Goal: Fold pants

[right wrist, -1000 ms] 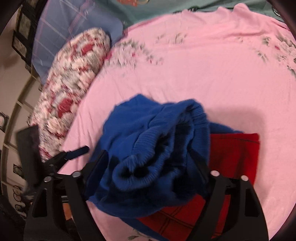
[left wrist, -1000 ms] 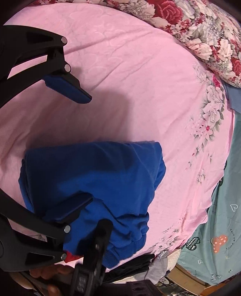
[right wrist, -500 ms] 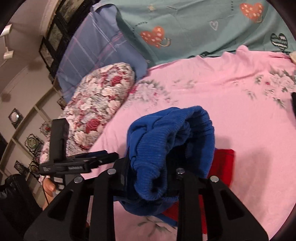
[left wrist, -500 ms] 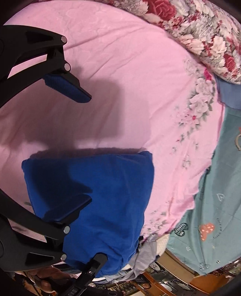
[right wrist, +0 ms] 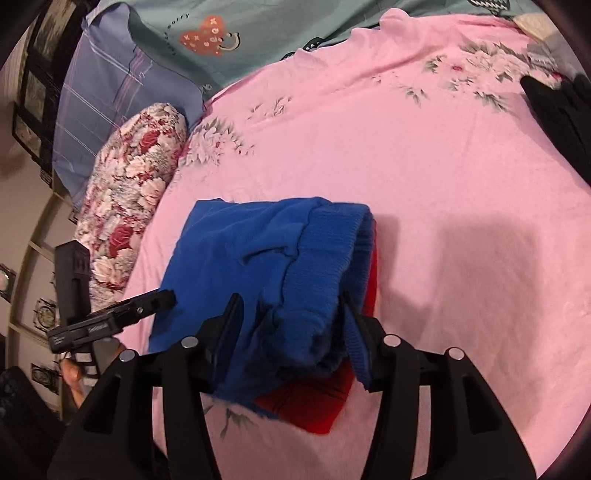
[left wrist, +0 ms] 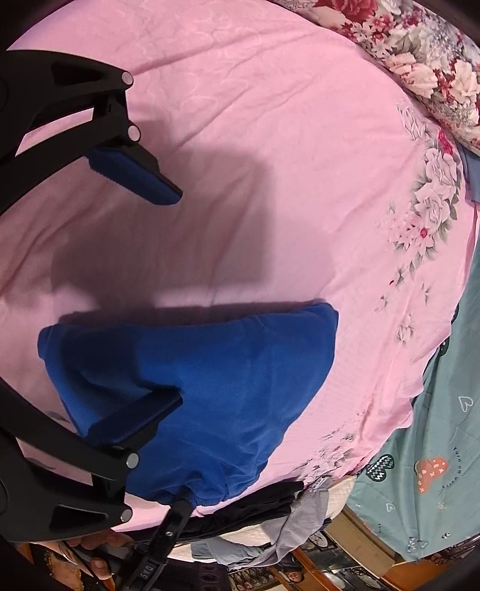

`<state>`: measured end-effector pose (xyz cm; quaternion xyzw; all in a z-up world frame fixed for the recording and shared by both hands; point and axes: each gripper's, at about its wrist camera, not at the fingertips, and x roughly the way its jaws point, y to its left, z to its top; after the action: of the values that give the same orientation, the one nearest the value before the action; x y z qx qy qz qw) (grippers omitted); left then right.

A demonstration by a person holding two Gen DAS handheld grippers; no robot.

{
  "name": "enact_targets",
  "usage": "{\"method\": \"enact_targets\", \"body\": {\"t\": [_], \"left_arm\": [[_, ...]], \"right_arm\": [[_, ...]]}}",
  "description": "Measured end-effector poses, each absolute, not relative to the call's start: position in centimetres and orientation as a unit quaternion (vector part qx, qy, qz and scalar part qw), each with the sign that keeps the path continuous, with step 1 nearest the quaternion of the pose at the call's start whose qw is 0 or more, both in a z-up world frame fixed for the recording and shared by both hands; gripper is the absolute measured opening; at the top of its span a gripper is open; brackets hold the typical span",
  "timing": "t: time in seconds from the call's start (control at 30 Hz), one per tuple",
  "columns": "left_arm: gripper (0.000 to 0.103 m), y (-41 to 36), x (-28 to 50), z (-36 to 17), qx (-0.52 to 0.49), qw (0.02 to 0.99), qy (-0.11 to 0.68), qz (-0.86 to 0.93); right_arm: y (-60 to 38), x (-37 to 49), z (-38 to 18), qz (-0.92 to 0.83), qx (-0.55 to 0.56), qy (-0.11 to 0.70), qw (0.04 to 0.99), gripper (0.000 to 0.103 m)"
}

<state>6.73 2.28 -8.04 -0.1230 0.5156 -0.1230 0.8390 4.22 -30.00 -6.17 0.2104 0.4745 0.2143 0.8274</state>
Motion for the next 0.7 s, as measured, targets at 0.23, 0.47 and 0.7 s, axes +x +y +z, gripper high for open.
{"method": "enact_targets", "body": {"t": [0.23,0.47,0.7], "left_arm": [[0.101,2.1,6.2,-7.7,-0.113,0.843,0.51,-0.128],[0.101,0.8,6.3,-8.6,-0.092,0.842,0.516,-0.129],[0.101,0.3,6.7,-8.6,-0.086,0.836,0.524,-0.14]], "right_arm": [[-29.7,2.6,-7.0,0.236,0.219,0.49,0.81,0.053],[-28.0,2.7,-6.2,0.231,0.185,0.465,0.835,0.016],[-28.1,2.5,-7.4,0.201,0.132,0.505,0.829,0.022]]}}
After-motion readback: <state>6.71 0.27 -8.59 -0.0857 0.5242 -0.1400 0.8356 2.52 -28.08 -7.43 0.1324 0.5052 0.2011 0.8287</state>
